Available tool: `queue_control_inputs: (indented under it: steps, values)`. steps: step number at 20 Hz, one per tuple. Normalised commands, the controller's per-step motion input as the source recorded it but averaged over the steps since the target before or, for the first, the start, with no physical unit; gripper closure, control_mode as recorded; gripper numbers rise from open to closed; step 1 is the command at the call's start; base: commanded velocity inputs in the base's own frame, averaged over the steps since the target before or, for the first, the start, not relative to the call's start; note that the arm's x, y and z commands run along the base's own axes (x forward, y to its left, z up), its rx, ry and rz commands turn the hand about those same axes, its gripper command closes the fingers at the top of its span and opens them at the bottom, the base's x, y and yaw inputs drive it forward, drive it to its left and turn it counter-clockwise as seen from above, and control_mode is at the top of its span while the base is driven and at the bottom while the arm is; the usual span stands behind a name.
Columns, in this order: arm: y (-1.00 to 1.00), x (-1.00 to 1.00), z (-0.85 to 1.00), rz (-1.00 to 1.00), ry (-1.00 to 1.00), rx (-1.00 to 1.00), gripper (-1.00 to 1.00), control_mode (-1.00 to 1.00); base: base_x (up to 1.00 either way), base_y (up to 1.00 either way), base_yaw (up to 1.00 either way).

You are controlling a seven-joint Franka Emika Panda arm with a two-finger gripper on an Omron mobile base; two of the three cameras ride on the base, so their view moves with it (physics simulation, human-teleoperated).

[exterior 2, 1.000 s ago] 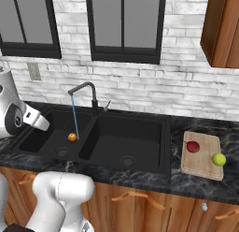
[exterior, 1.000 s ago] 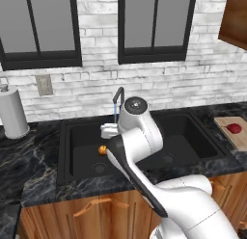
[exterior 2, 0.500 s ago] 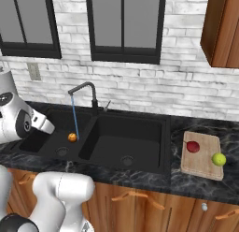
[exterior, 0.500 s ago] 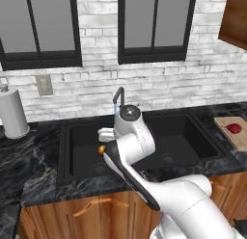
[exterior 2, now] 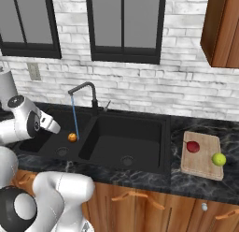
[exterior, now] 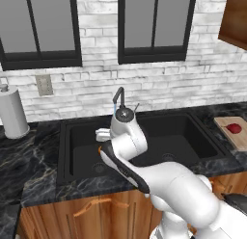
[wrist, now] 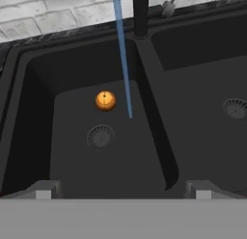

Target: Pick the pear, pear, orange from the sink and place them on the cutting board to airdry. Then turn off the sink faucet.

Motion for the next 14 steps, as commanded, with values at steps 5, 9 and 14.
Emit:
queue_control_inputs:
  steps: [5, 9, 14]
  values:
    - [0.01, 0.39, -0.32, 0.0, 0.05, 0.0, -1.0, -1.0, 0.0, 0.0, 0.0]
    - [0.07, 0.37, -0.2, 0.0, 0.02, 0.0, -1.0, -1.0, 0.0, 0.0, 0.0]
    - [0.11, 0.31, -0.26, 0.0, 0.0, 0.0, -1.0, -1.0, 0.0, 0.0, 0.0]
